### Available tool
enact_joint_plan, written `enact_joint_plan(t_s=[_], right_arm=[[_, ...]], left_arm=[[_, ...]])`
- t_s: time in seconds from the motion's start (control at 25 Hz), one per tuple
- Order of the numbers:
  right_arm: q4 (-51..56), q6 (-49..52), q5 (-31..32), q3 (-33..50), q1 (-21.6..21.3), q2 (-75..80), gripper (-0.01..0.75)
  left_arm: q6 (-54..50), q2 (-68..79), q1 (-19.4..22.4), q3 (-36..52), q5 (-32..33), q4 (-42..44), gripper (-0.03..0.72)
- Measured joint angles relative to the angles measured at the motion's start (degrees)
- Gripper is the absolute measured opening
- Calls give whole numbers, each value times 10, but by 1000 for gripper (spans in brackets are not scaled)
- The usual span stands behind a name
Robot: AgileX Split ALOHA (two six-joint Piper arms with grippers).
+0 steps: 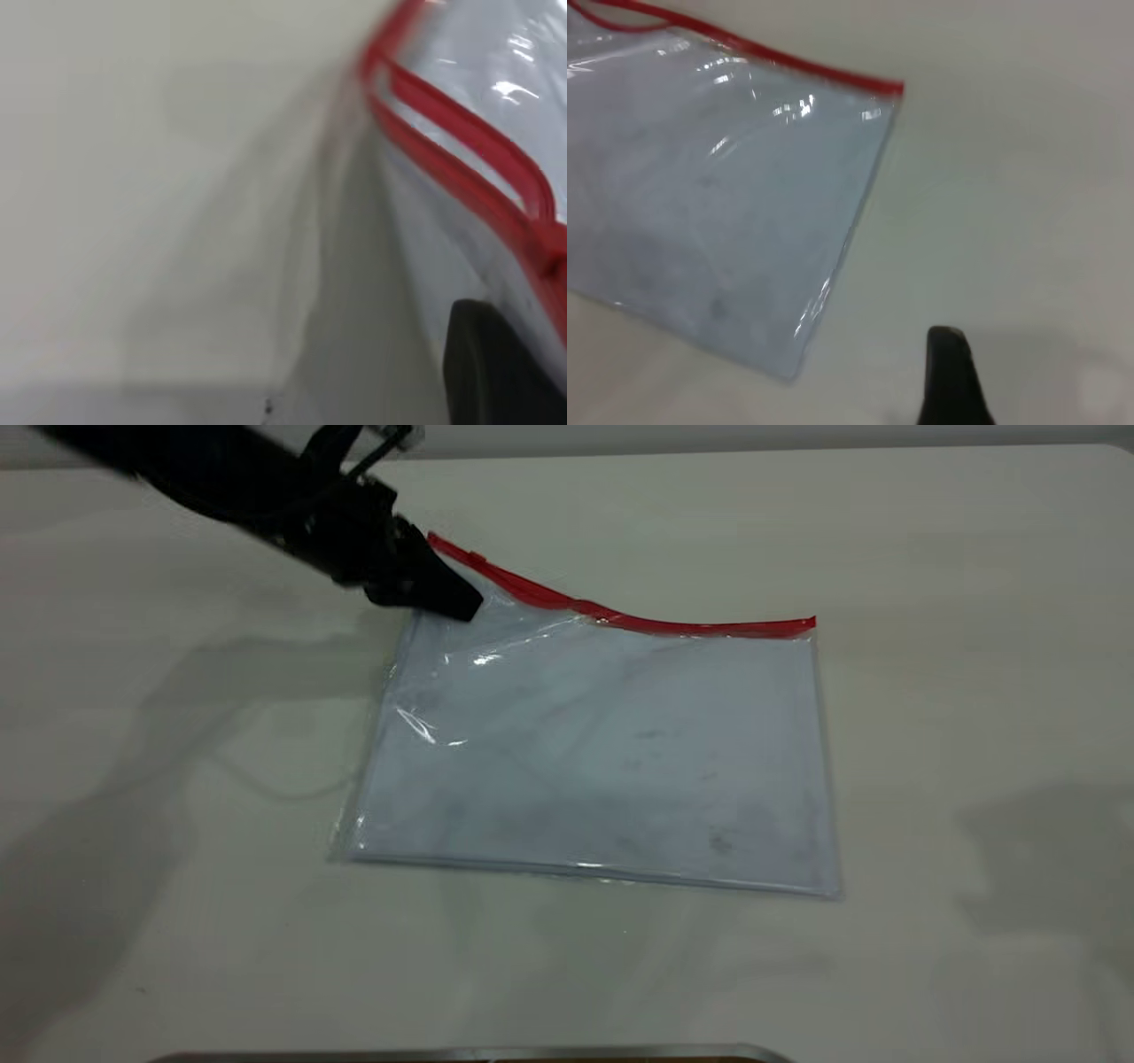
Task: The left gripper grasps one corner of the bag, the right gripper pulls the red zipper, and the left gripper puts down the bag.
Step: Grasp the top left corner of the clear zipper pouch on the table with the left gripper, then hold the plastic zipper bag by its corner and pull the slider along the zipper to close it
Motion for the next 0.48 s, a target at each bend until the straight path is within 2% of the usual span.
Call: enact_joint_plan(t_s=[0.2,0.36,0.48], right_arm=[[92,-144,0,-39,0,73,537],[206,-292,21,-84,0,147,537],[319,-427,63,-118,0,206,537]], left_arm=[[1,0,0,-94,91,126,54],[57,0,0,-146,140,156,54],[113,0,-1,-166,162,154,54]])
